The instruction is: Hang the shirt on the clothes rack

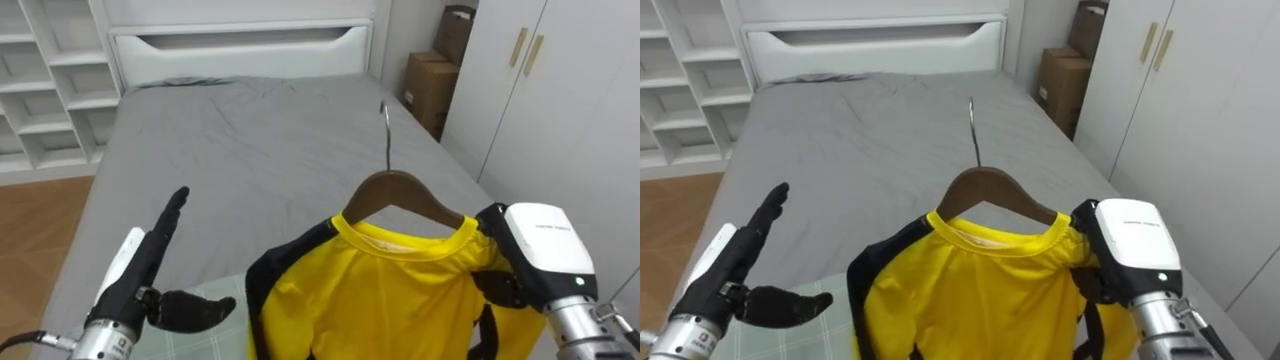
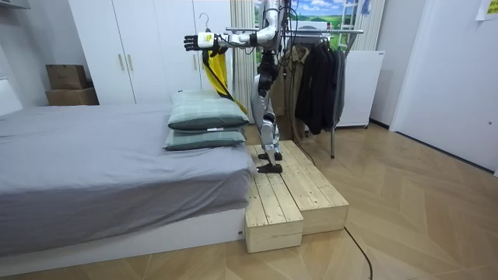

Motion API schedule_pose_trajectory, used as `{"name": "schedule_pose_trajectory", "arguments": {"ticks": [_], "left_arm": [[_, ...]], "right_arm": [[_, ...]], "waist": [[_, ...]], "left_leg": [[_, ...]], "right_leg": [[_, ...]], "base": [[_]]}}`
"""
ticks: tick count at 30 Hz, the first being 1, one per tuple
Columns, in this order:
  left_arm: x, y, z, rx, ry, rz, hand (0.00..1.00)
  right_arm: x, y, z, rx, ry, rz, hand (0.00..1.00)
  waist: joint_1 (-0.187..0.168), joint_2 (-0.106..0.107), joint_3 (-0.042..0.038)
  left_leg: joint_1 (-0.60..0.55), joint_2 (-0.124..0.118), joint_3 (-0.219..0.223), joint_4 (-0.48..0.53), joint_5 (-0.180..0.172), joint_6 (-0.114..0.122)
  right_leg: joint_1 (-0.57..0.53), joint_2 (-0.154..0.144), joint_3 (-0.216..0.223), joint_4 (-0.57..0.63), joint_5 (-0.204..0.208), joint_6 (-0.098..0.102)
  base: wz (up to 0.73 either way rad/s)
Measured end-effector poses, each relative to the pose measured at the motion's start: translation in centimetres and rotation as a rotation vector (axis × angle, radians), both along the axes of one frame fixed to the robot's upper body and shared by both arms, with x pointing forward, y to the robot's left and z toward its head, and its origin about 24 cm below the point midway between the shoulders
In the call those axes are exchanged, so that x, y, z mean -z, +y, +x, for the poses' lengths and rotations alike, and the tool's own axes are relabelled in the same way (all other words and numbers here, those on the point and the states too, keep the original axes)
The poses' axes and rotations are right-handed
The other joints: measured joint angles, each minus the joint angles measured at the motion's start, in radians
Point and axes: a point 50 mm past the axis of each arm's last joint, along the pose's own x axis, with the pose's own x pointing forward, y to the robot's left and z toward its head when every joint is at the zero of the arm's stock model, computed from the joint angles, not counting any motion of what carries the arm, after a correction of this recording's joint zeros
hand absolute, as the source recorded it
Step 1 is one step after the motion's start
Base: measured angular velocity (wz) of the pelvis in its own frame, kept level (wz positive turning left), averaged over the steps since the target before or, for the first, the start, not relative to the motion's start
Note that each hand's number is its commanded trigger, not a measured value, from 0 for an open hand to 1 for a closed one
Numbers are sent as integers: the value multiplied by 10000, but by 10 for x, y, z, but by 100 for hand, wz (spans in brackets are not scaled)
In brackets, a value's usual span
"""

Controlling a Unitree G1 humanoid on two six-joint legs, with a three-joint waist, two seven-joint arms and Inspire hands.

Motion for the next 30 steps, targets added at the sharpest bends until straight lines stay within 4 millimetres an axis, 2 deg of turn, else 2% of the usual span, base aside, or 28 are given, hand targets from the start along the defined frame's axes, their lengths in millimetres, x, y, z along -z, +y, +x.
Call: {"name": "schedule_pose_trajectory", "arguments": {"ticks": [5,8,19,22,24,30], "left_arm": [[4,3,-1,-206,130,19,0],[4,3,-1,-286,91,-20,0],[4,4,-1,-344,76,-122,0],[6,5,-4,-398,178,-121,0],[13,8,-12,-559,482,-116,0],[34,18,-27,-999,1471,-109,0]], "right_arm": [[2,-2,-1,108,-121,26,100],[4,-4,-2,192,-58,6,100],[0,-8,-1,337,-351,69,100],[-3,-10,-1,405,-504,78,100],[-6,-9,-2,355,-708,99,100],[-11,-9,-3,387,-1084,67,100]], "waist": [[18,-92,58],[15,-90,62],[-2,-32,41],[3,30,0],[-108,96,-40],[-302,91,-38]], "left_leg": [[-4,-1,1,-3,0,0],[-3,-9,1,-13,-1,0],[-14,-1,15,-72,-1,-1],[-7,-2,18,-77,-1,-1],[5,-4,14,-82,-1,-1],[107,-3,40,-123,12,-18]], "right_leg": [[-9,7,3,2,-7,-4],[-11,3,-6,3,-7,-4],[-5,0,-5,11,-12,4],[5,-2,-7,13,-11,4],[6,-4,-8,8,-11,5],[22,2,44,16,-42,-4]], "base": [[0],[0],[0],[0],[0],[-2]]}}
